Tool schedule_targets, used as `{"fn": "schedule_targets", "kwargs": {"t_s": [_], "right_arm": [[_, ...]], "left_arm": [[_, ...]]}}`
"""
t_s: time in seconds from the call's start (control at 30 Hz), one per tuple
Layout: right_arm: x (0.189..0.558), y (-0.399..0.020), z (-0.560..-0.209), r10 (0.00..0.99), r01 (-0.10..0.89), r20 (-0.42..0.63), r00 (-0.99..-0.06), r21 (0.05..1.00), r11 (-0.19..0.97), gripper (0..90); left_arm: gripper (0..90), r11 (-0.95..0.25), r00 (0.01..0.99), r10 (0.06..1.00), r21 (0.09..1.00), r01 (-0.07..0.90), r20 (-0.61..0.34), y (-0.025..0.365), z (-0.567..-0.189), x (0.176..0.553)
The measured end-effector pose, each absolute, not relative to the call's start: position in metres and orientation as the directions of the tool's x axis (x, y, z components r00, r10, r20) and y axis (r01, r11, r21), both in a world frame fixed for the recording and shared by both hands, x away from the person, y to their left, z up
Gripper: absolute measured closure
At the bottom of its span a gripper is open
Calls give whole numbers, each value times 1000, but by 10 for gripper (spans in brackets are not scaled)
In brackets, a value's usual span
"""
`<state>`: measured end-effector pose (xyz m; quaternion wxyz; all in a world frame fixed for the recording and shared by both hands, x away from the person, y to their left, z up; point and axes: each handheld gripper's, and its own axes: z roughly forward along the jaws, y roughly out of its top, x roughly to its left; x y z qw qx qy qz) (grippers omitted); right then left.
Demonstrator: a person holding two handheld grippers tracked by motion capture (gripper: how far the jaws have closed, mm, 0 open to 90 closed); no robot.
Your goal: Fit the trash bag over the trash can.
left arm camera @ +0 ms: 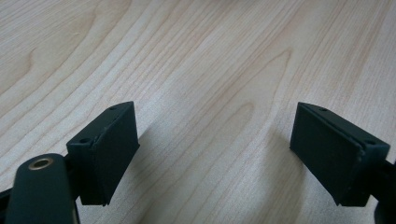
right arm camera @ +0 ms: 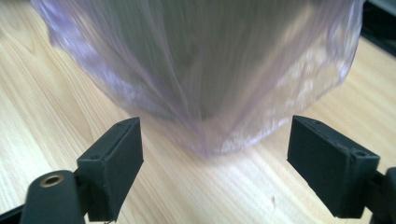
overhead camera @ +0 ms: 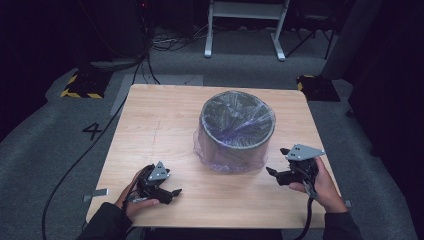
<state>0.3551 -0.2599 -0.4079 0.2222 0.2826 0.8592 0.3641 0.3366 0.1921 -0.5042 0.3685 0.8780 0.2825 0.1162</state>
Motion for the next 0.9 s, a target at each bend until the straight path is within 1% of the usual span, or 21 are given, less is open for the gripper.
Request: {"fn": "schedule_targets", "kwargs": {"t_s": [0.53, 0.73, 0.9], "right_arm": [[357, -283, -452, 705, 437, -119, -699, 709, 553, 181], [354, -295, -463, 725, 473, -108, -681, 691, 547, 181], [351, -303, -470, 739, 487, -91, -668, 697, 526, 184]], "left_arm": [[149, -569, 813, 582, 713, 411, -4, 192, -504, 337], [149, -567, 812, 583, 713, 412, -5, 192, -504, 336], [149, -569, 813, 582, 713, 410, -4, 192, -504, 337]]}}
